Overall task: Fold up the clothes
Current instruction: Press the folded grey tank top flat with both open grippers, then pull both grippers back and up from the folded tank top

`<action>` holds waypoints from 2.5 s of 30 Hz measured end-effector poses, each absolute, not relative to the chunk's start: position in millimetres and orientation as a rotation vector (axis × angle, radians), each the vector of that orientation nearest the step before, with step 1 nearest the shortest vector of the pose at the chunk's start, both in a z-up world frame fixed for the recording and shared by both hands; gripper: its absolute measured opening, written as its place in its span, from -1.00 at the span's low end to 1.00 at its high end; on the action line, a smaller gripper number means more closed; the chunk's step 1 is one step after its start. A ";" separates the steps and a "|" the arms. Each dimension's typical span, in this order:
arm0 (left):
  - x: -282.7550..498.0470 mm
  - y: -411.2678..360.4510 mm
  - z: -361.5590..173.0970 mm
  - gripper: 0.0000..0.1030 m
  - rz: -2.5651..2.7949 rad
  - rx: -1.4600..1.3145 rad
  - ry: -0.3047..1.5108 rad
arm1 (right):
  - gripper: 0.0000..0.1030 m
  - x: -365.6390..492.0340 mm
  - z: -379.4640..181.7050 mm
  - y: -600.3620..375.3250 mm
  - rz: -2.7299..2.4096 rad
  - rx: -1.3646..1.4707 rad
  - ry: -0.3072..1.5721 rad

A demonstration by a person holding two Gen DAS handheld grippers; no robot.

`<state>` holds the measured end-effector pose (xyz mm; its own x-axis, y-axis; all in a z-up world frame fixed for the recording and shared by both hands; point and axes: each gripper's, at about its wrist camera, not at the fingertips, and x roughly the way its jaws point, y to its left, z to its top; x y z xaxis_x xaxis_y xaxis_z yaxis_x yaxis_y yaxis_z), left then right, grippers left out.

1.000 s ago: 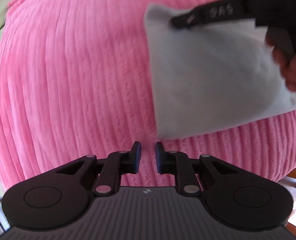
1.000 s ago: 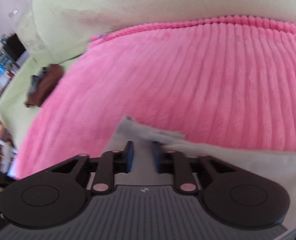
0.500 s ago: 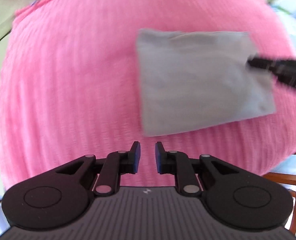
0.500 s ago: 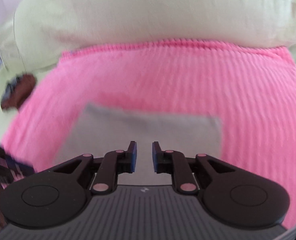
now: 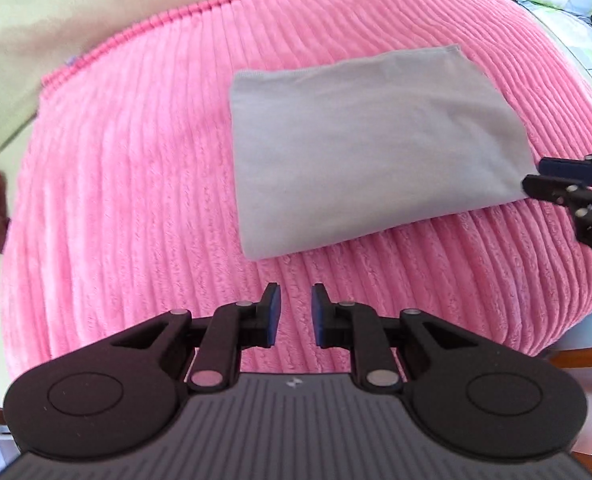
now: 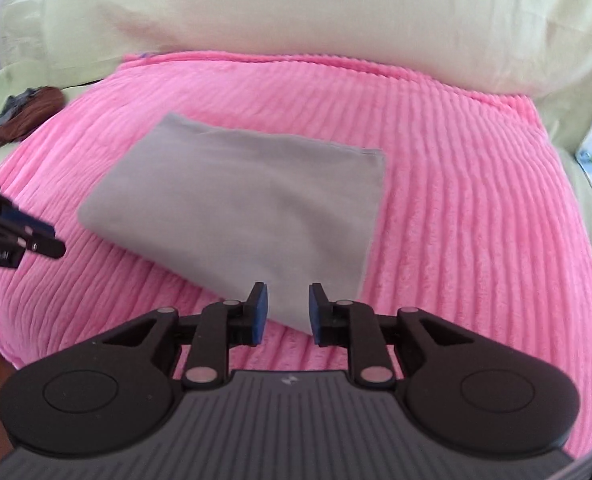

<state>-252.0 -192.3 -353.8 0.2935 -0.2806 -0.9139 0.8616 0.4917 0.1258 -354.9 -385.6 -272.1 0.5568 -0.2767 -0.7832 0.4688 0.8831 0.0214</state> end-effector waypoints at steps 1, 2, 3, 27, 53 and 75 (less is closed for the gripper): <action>-251.2 -200.2 -354.0 -0.59 -0.842 0.703 0.977 | -0.66 -351.2 -277.8 -385.4 -0.447 0.212 0.880; -249.9 -208.9 -354.3 -0.59 -0.833 0.699 0.966 | -0.65 -347.5 -283.5 -385.3 -0.449 0.185 0.884; -248.3 -210.1 -356.5 -0.58 -0.830 0.700 0.964 | -0.65 -346.2 -288.4 -386.7 -0.466 0.175 0.908; -228.9 -251.2 -375.8 -0.36 -0.847 0.718 0.949 | -0.64 -333.8 -275.0 -426.5 -0.539 0.191 0.842; -231.3 -251.8 -369.3 -0.05 -0.735 0.714 1.095 | -0.26 -354.0 -269.6 -409.9 -0.612 0.404 0.850; -307.1 -179.8 -315.4 0.11 -0.703 0.646 1.219 | 0.40 -428.1 -189.9 -333.1 -0.688 0.587 0.820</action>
